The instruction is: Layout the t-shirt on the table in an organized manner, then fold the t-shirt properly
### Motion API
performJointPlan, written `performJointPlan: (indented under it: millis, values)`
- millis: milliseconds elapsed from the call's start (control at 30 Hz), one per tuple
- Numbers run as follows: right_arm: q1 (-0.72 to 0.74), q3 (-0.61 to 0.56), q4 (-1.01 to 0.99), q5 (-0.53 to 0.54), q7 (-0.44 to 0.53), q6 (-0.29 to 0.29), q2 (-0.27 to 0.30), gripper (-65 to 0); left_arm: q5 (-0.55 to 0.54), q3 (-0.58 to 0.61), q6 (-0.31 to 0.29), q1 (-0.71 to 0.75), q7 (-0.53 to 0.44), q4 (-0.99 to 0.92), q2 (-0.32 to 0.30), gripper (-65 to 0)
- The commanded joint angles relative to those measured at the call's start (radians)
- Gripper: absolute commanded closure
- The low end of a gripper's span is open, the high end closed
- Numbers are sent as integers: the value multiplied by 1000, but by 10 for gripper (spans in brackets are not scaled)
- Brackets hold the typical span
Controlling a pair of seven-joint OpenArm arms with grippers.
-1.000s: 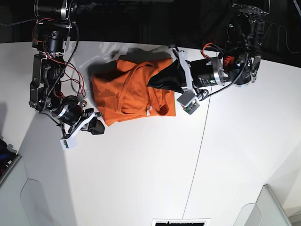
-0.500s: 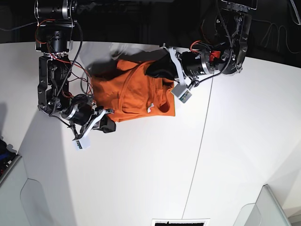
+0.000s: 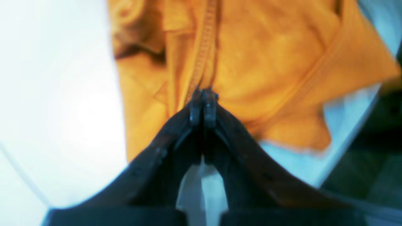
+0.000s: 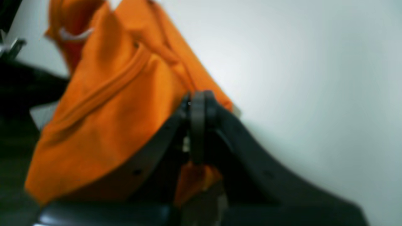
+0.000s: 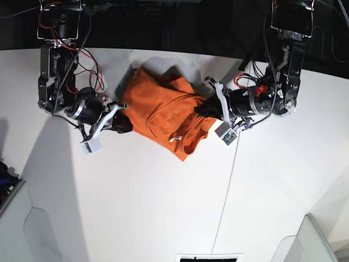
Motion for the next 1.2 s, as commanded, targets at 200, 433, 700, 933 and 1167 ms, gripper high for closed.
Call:
performJointPlan:
  millis: [200,433,700,933,1167]
  values:
    - [-125,0,162,83,6,14,-16,0,-25,-3,-6,-170,-40,-186,50,0]
    - [-190,-1,185,91,6,15,-94,0,-35,19,-6,-204,-40,-215,93,0]
    - [-190,-4,186,110,-29,15,-124,0,-35,28,-6,-241,-55,-215,126,0]
    - [-190,27,213,109,-34,15,-127,0,-79,27,-6,-275,-26,-200,110,0]
    - [-190,175,367,106,-54,14,-109,0,-192,27,-6,-246,80,9,21,0]
